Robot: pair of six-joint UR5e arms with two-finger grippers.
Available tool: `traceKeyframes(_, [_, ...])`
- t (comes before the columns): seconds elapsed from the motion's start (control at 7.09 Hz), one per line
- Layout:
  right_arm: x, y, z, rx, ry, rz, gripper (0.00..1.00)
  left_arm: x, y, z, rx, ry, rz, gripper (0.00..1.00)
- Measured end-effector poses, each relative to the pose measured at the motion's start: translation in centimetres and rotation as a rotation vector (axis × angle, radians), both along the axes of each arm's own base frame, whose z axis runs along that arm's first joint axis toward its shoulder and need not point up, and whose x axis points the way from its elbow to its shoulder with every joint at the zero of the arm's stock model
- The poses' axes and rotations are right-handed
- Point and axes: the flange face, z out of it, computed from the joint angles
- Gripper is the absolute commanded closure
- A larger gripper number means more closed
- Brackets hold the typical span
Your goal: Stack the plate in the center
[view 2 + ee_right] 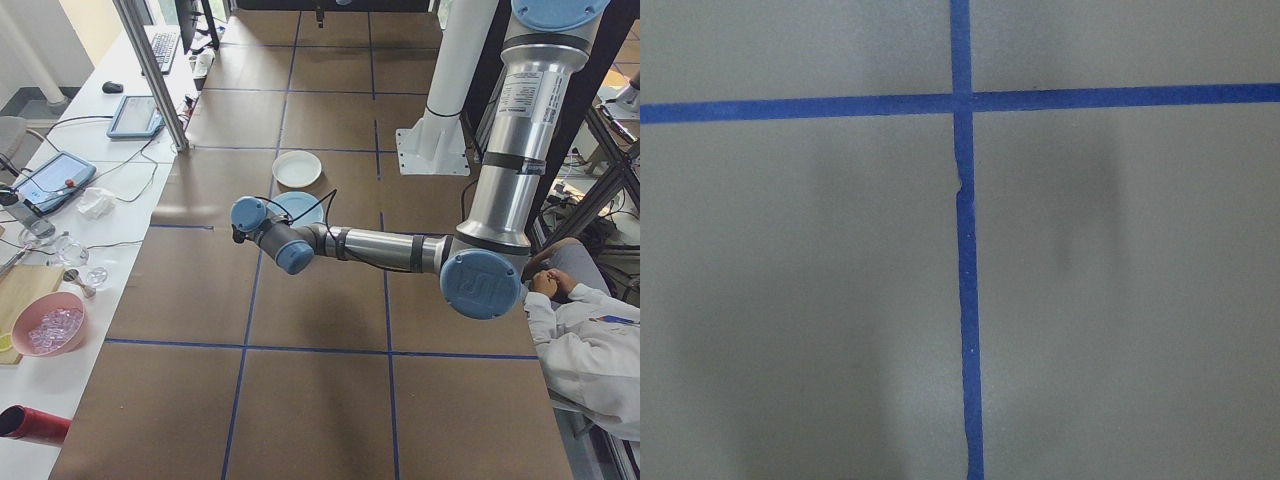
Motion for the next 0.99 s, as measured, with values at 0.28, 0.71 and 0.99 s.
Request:
traceKeyframes(0.28, [0.0,0.0,0.0,0.0,0.0,0.0,0.0,2.4,-0.3,-0.9,-0.002,-0.029,-0.035,1.0])
traceKeyframes(0.71, [0.0,0.0,0.0,-0.001,0.0,0.0,0.0,6.7,0.9,-0.8,-0.024,-0.043,-0.074,1.0])
traceKeyframes(0.99, [0.0,0.0,0.0,-0.001,0.0,0.0,0.0,8.2,0.5,-0.1,-0.024,-0.046,-0.069,1.0])
